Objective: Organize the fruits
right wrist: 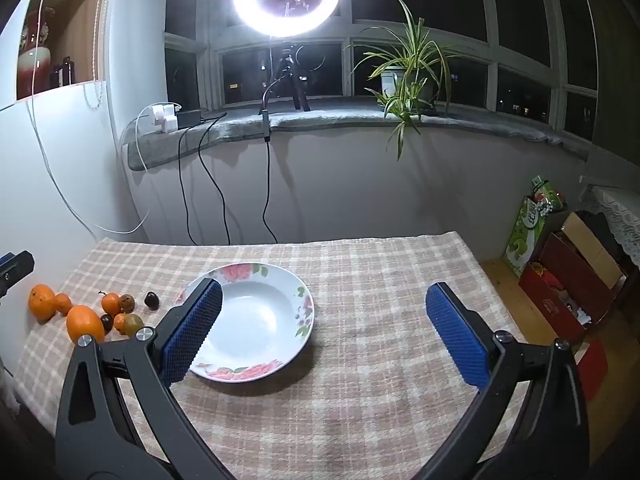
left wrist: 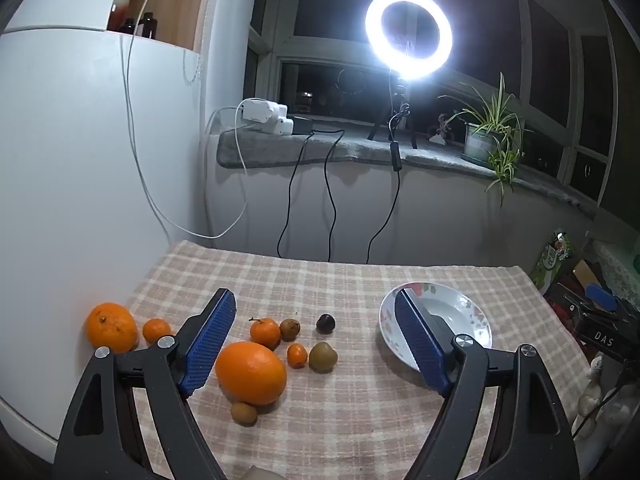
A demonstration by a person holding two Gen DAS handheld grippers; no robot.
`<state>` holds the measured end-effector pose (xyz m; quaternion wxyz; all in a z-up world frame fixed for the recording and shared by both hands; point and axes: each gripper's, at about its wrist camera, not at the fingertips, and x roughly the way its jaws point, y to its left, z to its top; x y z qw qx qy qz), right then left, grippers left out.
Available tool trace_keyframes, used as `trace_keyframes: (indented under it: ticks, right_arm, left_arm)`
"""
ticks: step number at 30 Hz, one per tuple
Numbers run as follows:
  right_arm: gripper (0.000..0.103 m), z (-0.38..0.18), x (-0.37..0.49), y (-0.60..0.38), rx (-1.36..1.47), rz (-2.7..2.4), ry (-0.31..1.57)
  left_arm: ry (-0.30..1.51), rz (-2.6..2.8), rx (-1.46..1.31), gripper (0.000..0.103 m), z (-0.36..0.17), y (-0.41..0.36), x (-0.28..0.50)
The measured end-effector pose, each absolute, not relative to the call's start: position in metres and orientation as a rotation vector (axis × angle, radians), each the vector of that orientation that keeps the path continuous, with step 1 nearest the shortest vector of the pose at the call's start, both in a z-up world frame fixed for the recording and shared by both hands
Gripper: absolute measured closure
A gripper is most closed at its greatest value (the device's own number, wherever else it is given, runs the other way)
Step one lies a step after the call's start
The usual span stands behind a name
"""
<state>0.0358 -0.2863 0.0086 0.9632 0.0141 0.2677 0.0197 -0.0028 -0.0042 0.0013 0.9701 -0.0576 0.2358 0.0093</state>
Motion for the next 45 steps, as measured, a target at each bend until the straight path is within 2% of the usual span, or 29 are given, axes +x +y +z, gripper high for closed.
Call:
trace_keyframes:
  ticks: [45]
  right_arm:
    - [0.000,0.0067,0.0368,-0.2840,0.035,0.056,0.550]
  left_arm:
    - [0.481,0.007,-0.118,0.021,-0.0024,-0.0050,0.0001]
